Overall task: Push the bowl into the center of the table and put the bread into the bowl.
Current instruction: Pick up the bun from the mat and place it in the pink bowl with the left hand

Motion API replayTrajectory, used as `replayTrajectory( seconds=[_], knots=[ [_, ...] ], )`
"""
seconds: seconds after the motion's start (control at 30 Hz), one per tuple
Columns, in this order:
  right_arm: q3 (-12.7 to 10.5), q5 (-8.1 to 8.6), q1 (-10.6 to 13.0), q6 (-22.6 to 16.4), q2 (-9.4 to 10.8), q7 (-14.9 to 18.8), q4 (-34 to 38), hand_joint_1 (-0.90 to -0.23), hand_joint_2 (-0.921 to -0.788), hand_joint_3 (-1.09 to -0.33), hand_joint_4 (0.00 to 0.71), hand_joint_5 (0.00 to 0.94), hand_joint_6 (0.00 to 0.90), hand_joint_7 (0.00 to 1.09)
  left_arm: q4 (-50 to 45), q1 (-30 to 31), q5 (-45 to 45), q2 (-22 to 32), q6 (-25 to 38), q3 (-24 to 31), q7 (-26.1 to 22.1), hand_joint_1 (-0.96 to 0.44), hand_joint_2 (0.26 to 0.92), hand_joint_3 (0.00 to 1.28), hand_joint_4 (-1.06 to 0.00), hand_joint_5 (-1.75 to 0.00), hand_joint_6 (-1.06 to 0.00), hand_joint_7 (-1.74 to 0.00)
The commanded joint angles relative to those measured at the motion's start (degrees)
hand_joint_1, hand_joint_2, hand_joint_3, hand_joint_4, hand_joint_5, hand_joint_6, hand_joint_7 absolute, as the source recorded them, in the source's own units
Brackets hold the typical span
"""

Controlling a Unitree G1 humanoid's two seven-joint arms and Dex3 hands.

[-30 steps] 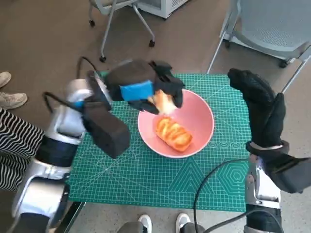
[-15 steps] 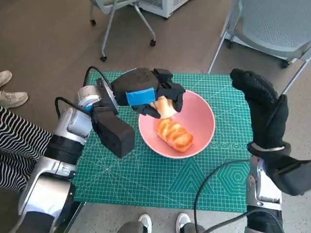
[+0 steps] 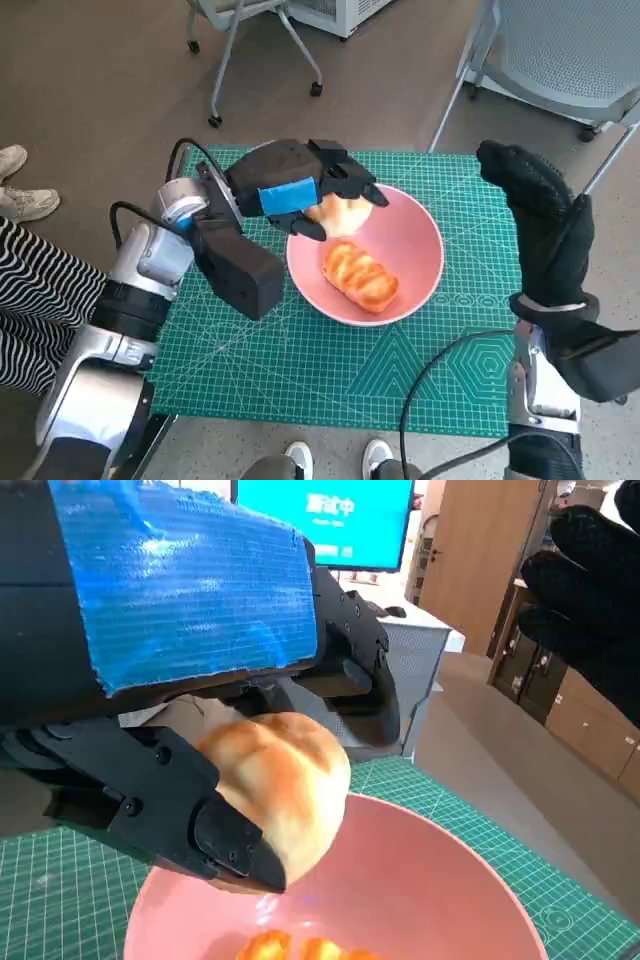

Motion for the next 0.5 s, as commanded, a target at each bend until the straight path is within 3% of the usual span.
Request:
replayTrajectory(
  seconds=[0.03, 0.5],
  knots=[
    [0.1, -0.32, 0.6, 1.0, 0.2, -0.4, 0.6, -0.688, -0.921, -0.714, 0.233, 0.0, 0.133, 0.49, -1.4, 0.8, -2.1, 1.0, -0.4, 1.7, 0.4, -0.34, 0.875, 0.0, -0.35, 0.0, -0.45, -0.05],
    [0.5, 0.09, -0.4, 0.7, 0.2, 0.4, 1.8, -0.687, -0.921, -0.715, 0.233, 0.0, 0.132, 0.49, -2.9, 1.9, -7.2, 1.7, 0.0, 3.7, -2.5, -0.33, 0.867, 0.0, -0.35, 0.0, -0.45, -0.03]
  ],
)
